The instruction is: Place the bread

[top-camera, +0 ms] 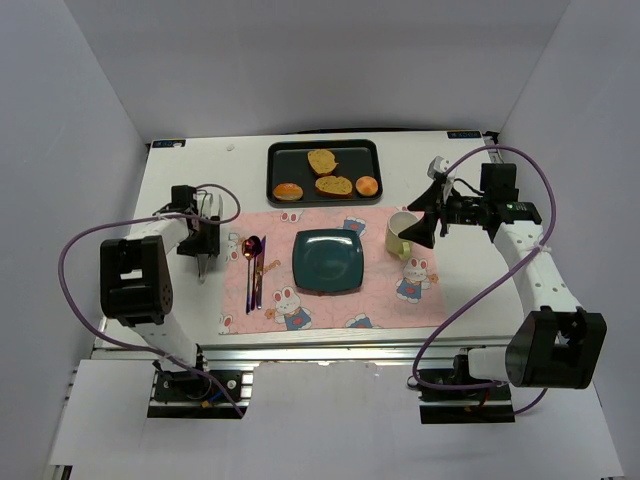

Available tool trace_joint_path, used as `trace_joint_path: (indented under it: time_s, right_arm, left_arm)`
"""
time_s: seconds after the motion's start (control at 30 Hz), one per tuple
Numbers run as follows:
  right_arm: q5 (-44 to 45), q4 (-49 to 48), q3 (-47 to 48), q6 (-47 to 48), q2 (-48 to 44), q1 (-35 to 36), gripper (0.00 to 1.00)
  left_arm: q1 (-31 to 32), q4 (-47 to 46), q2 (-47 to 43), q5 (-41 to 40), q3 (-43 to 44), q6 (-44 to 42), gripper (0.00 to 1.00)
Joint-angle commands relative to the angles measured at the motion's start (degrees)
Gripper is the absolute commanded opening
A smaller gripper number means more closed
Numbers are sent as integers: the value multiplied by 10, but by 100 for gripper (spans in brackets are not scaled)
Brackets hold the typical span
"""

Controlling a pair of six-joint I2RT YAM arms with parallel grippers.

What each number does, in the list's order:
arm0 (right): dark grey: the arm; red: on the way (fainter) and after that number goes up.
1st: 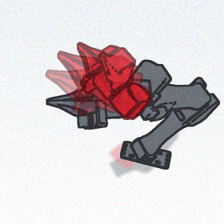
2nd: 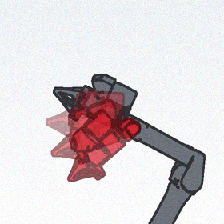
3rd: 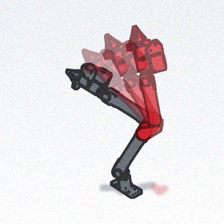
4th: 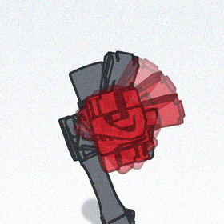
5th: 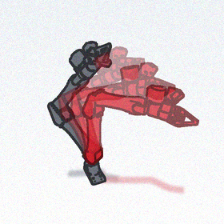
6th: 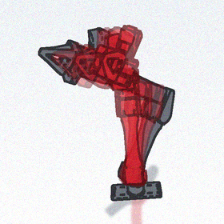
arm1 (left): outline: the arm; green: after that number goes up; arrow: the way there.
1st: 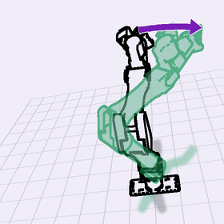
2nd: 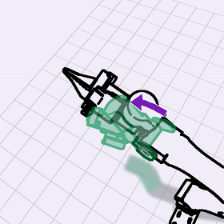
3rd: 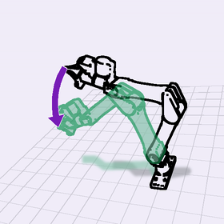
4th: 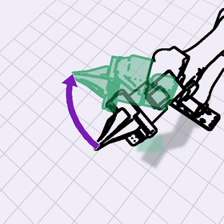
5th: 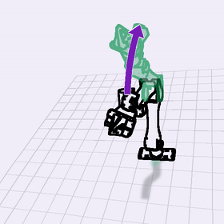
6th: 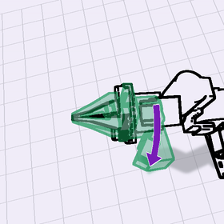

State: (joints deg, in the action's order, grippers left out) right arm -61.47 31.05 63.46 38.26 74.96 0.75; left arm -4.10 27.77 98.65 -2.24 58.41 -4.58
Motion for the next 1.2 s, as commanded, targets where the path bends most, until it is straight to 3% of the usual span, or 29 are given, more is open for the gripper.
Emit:
trace_joint_path:
  time_s: [0.0, 0.27, 0.33, 0.4, 0.5, 0.57, 0.7, 0.83, 1.0, 1.17]
  right_arm:
    - [-8, -3, 3, 9, -10, -1, 89]
    - [-10, -3, 16, 6, -9, -32, 89]
    - [-11, -1, 19, 5, -9, -36, 89]
    - [-12, 0, 23, 5, -9, -39, 89]
    - [-13, 6, 27, 6, -10, -43, 89]
    - [-16, 8, 28, 5, -15, -44, 89]
    - [-19, 6, 24, 0, -21, -45, 89]
    - [-23, 0, 16, -8, -23, -46, 89]
    - [-30, -13, 8, -21, -20, -46, 89]
    - [-30, -14, 7, -23, -24, -48, 89]
  left_arm:
    - [-18, -31, 11, 45, 0, -17, 71]
    - [-49, -66, 5, 78, -66, 0, 53]
    - [-52, -76, 3, 85, -80, 4, 44]
    - [-52, -81, -2, 92, -84, 11, 27]
    - [-53, -97, -39, 113, -81, 40, 12]
    - [-53, -102, -78, 147, -60, 103, 6]
    - [-49, -133, -134, 229, -22, 245, 6]
    - [-17, -180, -164, 264, -15, 416, 19]
    - [113, -195, -121, 256, 49, 481, 35]
    - [161, -237, -37, 272, 119, 558, 39]
